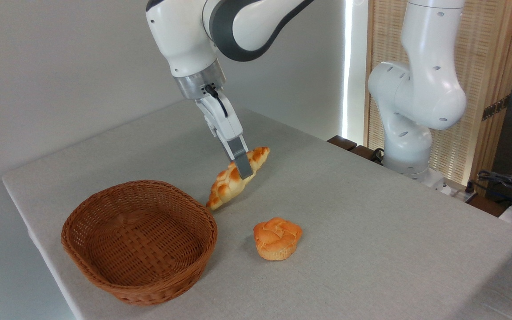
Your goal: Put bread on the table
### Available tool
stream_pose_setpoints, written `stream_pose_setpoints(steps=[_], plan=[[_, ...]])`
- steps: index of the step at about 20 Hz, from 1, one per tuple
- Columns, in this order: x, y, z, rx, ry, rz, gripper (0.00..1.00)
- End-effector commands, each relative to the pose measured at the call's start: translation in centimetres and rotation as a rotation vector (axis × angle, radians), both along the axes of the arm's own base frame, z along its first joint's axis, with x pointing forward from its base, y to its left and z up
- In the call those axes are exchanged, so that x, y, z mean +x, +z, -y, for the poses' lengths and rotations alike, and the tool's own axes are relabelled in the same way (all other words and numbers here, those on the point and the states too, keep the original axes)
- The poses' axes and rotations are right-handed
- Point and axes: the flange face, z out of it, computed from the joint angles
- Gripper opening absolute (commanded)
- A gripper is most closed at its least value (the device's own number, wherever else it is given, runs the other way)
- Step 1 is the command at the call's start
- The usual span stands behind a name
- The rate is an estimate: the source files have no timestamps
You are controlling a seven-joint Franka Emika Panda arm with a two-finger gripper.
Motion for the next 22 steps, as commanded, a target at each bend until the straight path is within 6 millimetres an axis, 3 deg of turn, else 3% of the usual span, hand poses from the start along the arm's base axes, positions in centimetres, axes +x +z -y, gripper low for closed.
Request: stream_pose_setpoints(steps=[1,5,7,9,13,14,16,22], plan=[[1.1,1.6,0.0,0.000,0.018,0.027,1.00],[1.2,1.8,0.0,0.000,0.014,0.032,1.00],[1.8,3.4,-0.1,-0.010,0.023,0.064,1.00],[3.3,6.8,-1.0,-0.033,0.049,0.135,1.00],[7.2,13.6,-7.2,-0.087,0.174,0.268,1.00],[7.9,14.5,-8.0,-0.115,0.204,0.281,1.00],[9.0,15.5,-10.1,-0.157,0.260,0.297,1.00],[9.7,16.4,-11.4,-0.147,0.283,0.263,1.00]])
